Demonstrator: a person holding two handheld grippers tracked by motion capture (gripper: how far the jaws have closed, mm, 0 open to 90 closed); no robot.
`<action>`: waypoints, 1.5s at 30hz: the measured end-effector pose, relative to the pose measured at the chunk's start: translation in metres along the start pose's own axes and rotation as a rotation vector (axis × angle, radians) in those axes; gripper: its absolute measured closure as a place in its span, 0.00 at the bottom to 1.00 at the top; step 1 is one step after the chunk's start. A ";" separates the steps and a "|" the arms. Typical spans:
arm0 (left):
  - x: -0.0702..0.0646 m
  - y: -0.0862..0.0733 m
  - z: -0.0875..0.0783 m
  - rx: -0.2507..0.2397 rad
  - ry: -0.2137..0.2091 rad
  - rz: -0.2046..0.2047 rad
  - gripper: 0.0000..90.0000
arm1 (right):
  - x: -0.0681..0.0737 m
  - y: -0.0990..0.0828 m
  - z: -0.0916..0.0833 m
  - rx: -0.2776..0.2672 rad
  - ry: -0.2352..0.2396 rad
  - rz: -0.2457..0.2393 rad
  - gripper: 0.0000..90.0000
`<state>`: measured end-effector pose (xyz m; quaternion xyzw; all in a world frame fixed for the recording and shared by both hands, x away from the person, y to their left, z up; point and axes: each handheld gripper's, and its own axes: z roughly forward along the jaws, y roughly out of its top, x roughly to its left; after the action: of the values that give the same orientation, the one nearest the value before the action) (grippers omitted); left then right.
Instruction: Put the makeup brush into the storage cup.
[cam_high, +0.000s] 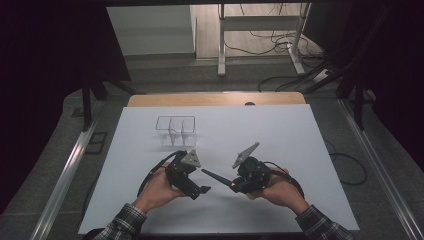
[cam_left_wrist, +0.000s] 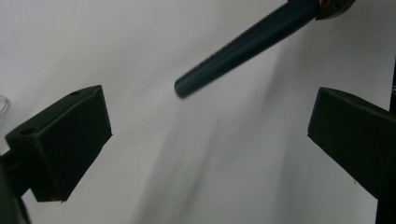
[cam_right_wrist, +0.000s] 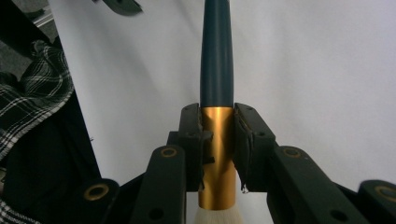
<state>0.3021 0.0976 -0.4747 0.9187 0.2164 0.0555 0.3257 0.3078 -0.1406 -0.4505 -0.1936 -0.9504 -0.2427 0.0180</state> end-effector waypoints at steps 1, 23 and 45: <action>0.000 0.001 0.001 0.002 0.000 0.004 0.00 | 0.001 0.001 0.001 0.003 0.002 -0.002 0.81; -0.014 0.014 0.020 0.045 0.006 0.123 0.08 | 0.007 0.009 0.009 0.044 0.041 -0.023 0.81; -0.030 0.012 0.023 0.123 -0.026 0.309 0.68 | 0.010 0.010 0.014 0.075 0.067 -0.020 0.81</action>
<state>0.2848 0.0627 -0.4839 0.9598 0.0716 0.0798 0.2592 0.3033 -0.1223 -0.4575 -0.1749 -0.9596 -0.2136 0.0547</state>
